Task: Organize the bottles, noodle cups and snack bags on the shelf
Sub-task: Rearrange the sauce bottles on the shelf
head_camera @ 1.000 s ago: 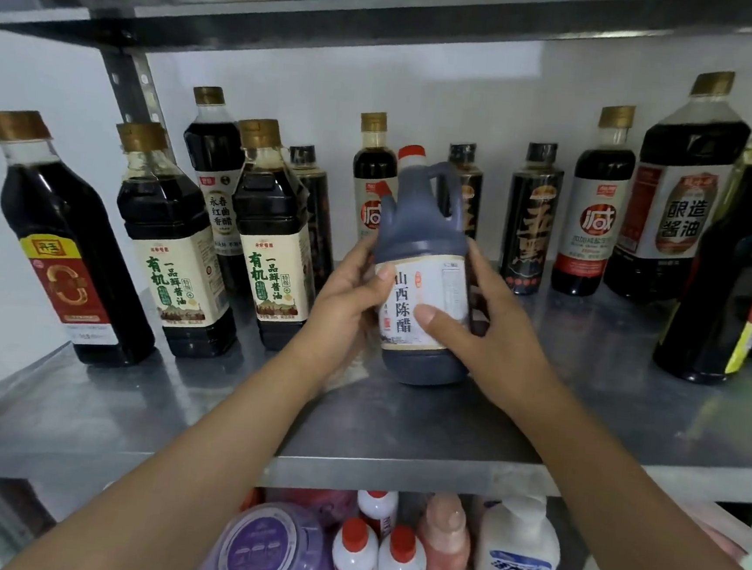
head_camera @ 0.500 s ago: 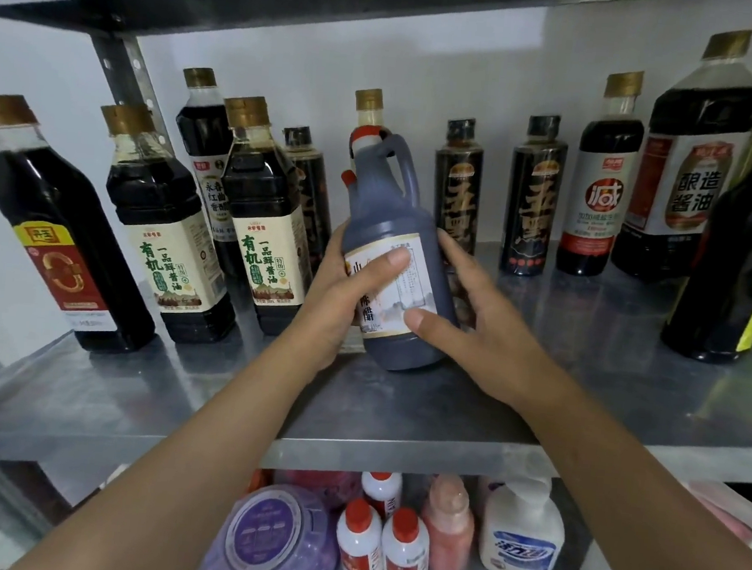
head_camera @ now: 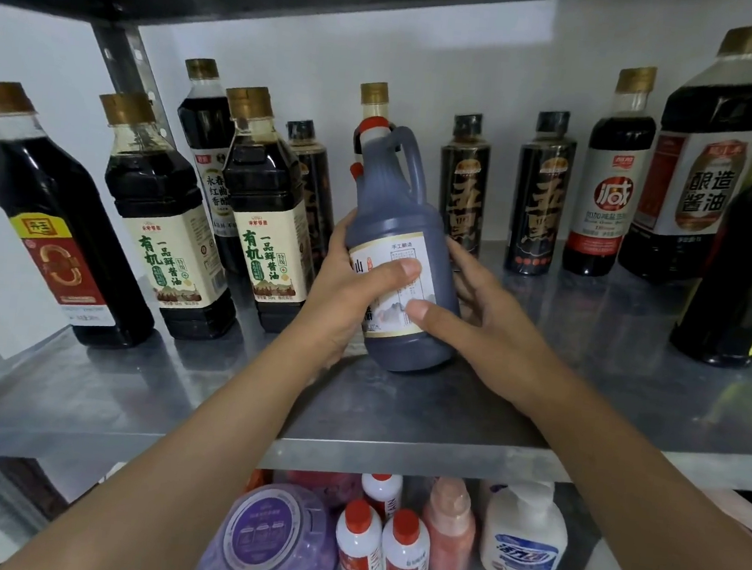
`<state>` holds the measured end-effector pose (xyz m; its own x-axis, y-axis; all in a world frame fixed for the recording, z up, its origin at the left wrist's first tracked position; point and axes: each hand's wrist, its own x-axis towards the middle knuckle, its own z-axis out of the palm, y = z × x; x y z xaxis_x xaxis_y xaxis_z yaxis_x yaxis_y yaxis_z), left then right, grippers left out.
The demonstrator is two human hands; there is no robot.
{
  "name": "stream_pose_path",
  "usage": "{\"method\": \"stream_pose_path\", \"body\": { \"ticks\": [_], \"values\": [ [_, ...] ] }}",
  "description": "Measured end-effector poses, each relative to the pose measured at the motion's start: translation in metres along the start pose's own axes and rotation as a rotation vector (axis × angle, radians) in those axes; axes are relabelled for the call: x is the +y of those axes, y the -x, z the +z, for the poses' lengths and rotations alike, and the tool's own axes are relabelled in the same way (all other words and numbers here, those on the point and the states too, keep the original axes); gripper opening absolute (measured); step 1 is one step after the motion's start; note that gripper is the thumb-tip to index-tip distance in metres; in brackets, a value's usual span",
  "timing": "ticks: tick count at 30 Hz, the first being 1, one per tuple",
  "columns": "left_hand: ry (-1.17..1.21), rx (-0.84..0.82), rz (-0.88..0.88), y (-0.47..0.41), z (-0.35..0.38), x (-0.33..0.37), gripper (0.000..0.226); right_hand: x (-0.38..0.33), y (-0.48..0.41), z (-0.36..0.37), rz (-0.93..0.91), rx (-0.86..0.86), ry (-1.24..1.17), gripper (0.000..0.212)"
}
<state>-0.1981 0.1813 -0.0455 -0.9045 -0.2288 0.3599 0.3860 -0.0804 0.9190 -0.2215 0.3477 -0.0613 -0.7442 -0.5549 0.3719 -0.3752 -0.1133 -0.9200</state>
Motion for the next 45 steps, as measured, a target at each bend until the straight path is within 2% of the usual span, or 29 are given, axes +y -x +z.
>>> {"method": "stream_pose_path", "body": {
  "ticks": [3, 7, 10, 17, 23, 30, 35, 40, 45],
  "values": [
    [-0.012, 0.007, -0.013, -0.0005, -0.001, -0.0001, 0.1, 0.0007, -0.001, -0.0001, -0.003, 0.014, -0.02, 0.071],
    [-0.035, 0.006, -0.016, -0.0009, -0.0023, -0.0018, 0.083, 0.002, -0.0012, -0.0012, -0.001, 0.028, -0.032, 0.065],
    [-0.046, -0.002, -0.017, -0.0006, -0.0024, -0.002, 0.082, 0.0025, -0.0011, -0.0023, 0.003, 0.044, -0.044, 0.063],
    [-0.052, -0.023, -0.013, -0.0003, -0.0034, -0.0015, 0.084, -0.0008, 0.0012, -0.0014, -0.003, 0.029, -0.043, 0.077],
    [-0.072, -0.015, -0.009, 0.0004, -0.0016, -0.0003, 0.1, -0.0015, 0.0015, -0.0002, -0.008, 0.018, -0.036, 0.083],
    [-0.062, -0.019, -0.017, 0.0007, -0.0004, 0.0002, 0.083, -0.0014, 0.0015, -0.0011, -0.005, 0.011, -0.019, 0.088],
    [-0.065, -0.028, -0.016, 0.0001, -0.0007, 0.0006, 0.088, -0.0027, 0.0015, -0.0011, -0.01, 0.013, 0.01, 0.087],
    [-0.053, -0.018, -0.021, -0.0007, -0.001, 0.0014, 0.083, -0.001, -0.0002, 0.0001, -0.014, 0.02, 0.057, 0.089],
    [-0.066, 0.033, 0.004, -0.0017, 0.0017, 0.0024, 0.085, -0.0039, 0.0, 0.0053, -0.031, 0.043, 0.231, 0.092]
  ]
}}
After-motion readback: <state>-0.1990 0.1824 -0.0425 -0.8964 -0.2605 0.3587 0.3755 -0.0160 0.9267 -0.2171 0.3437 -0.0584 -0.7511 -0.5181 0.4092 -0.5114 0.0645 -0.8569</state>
